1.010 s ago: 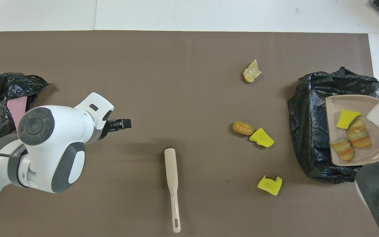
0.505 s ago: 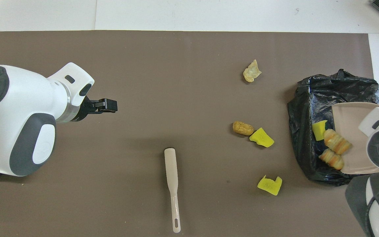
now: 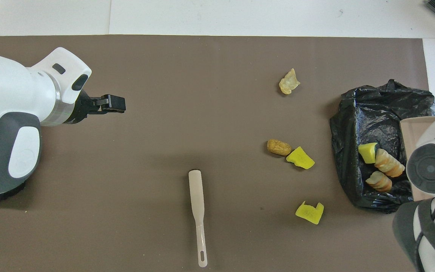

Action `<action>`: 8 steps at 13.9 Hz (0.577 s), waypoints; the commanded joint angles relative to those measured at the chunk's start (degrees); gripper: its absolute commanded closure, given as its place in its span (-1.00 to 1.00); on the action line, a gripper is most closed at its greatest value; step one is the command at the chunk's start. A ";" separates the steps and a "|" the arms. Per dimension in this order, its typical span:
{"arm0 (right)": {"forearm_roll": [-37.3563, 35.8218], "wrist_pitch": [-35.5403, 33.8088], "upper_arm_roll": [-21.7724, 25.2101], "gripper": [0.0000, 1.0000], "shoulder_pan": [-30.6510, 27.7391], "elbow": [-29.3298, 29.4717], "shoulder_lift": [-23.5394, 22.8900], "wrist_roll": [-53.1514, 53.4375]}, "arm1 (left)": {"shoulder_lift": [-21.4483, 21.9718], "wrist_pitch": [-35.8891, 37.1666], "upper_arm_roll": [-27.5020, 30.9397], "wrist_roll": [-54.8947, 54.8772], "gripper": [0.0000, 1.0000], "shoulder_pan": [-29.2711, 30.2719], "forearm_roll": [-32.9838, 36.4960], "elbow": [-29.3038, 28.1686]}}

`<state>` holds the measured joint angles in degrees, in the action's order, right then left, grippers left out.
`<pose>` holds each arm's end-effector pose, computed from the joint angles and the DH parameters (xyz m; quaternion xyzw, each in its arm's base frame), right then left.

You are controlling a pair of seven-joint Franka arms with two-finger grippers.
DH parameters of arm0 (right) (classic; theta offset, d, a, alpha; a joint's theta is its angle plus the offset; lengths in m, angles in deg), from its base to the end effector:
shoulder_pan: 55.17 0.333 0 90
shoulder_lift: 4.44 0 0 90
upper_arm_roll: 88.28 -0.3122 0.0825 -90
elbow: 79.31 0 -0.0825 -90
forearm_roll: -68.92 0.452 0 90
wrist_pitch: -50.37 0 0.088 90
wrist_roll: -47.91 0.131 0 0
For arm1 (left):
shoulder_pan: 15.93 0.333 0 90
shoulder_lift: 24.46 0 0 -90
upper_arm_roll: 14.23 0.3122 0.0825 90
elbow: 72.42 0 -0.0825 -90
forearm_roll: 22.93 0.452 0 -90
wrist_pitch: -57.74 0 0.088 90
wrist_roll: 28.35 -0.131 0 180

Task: Sweep and dump trash in bin
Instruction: 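Tip the dustpan into the bag with the right gripper while the left gripper withdraws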

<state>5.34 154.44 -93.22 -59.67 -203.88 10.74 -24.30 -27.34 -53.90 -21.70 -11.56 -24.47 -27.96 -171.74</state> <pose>0.5471 -0.0883 0.5020 0.5907 0.6207 -0.3355 0.3916 0.6380 -0.1899 0.5117 0.9954 0.0199 0.0663 0.0666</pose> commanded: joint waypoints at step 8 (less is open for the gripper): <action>13.88 -6.86 -4.98 1.00 0.11 21.18 -12.35 -2.60 | -0.02 9.95 5.79 -5.70 -1.00 0.45 4.60 6.24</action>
<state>14.19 150.16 -96.29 -59.28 -190.31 3.68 -26.63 -28.04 -45.92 -17.38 -15.21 -24.41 -24.26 -166.33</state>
